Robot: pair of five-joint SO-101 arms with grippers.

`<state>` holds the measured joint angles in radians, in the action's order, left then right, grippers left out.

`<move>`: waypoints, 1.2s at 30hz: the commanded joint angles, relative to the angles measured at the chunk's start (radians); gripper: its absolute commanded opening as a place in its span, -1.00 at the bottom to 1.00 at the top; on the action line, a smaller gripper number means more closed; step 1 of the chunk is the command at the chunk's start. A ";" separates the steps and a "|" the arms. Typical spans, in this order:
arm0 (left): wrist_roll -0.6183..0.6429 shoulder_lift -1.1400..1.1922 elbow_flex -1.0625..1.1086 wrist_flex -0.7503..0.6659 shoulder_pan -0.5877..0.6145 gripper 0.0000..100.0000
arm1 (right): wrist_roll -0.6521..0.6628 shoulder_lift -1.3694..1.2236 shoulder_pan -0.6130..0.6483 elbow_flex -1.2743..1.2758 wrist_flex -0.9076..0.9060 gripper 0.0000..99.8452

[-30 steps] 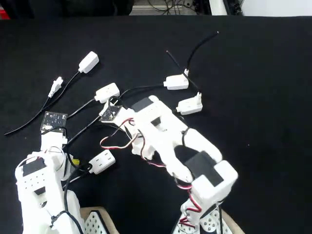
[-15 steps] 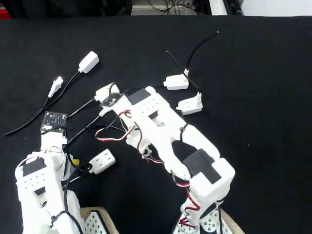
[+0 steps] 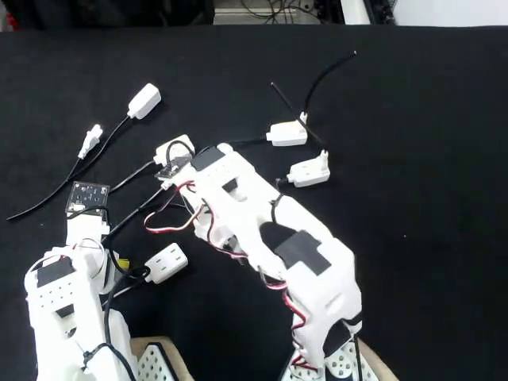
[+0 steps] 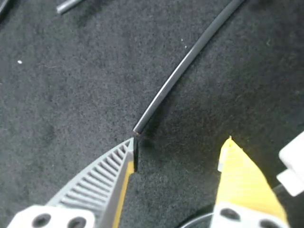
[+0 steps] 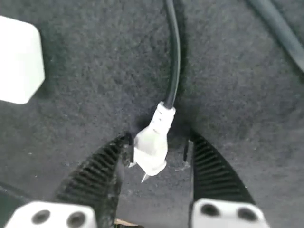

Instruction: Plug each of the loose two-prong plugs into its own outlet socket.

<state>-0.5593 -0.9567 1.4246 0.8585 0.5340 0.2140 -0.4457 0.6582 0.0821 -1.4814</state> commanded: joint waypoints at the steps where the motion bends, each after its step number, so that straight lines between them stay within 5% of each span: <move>1: 0.009 -0.014 0.001 -0.017 0.008 -0.44 | -0.014 -0.002 0.005 -0.062 -0.017 -0.86; 14: 0.009 -0.014 0.001 -0.017 0.008 -0.44 | -0.011 0.018 0.003 -0.064 -0.061 -0.97; 21: 0.009 -0.014 0.001 -0.017 0.008 -0.44 | -0.014 0.203 -0.133 -0.025 -0.054 -0.97; 36: 0.009 -0.014 0.001 -0.017 0.007 -0.44 | -0.213 0.634 -0.175 0.318 0.315 -0.98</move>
<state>-0.5593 -0.9567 1.4246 0.8585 0.5340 0.0345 0.0836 0.4864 0.3644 -1.2283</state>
